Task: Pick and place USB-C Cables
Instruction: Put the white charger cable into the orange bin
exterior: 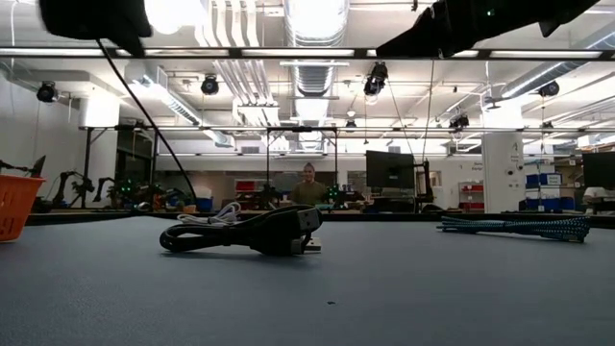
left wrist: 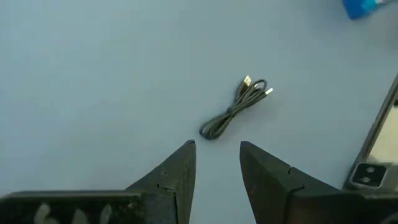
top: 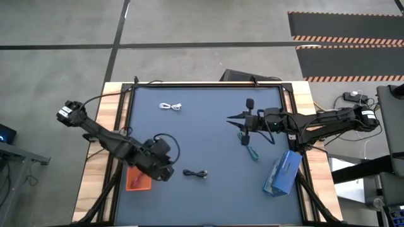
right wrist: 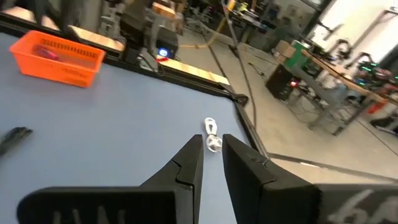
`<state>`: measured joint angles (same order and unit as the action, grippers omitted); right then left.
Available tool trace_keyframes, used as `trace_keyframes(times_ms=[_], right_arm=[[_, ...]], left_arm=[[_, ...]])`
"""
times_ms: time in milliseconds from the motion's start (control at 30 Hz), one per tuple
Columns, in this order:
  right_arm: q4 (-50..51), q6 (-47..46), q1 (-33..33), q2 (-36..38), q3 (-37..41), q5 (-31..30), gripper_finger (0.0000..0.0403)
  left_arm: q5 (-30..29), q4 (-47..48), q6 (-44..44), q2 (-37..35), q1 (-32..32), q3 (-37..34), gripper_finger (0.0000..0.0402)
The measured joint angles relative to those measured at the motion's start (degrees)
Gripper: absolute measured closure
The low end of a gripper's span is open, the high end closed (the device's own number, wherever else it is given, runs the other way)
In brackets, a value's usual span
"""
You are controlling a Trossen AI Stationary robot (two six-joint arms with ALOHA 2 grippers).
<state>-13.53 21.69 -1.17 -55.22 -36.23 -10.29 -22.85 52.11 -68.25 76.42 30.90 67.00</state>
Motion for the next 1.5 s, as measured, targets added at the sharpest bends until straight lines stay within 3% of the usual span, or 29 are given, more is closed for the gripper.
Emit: trace_keyframes(times_ms=[233, 500, 733, 867, 1167, 1367, 1500], right_arm=[[-0.31, -3.99, 0.04, 0.00, 0.00, 7.39, 0.0351], [3.68, -12.45, 0.13, 0.04, 0.02, 7.75, 0.0351], [3.81, -16.81, 0.15, -0.02, 0.02, 7.72, 0.0351], [3.46, -16.83, 0.15, 0.83, 0.02, 7.72, 0.0351], [4.56, -26.15, 2.04, 0.64, 0.02, 7.33, 0.0351], [4.98, -26.21, 3.41, -0.26, -0.84, 7.30, 0.0351], [11.99, -27.58, 3.41, 0.57, -4.99, 7.30, 0.0351]], left_arm=[[-0.21, -8.00, 19.24, 0.05, -4.87, -0.16, 0.0292], [-0.34, -11.00, 37.73, 0.09, -8.22, -0.69, 0.0292], [-2.03, -10.82, 47.14, 0.02, -11.66, -0.98, 0.0292], [-0.97, -10.95, 50.77, -1.08, -15.07, -0.96, 0.0292], [-2.34, -11.36, 56.64, -0.93, -18.22, -2.68, 0.0292], [-0.74, -8.36, 53.37, -1.77, -18.55, -4.98, 0.0292], [2.36, -8.24, 51.16, -3.26, -18.85, -4.17, 0.0292]])
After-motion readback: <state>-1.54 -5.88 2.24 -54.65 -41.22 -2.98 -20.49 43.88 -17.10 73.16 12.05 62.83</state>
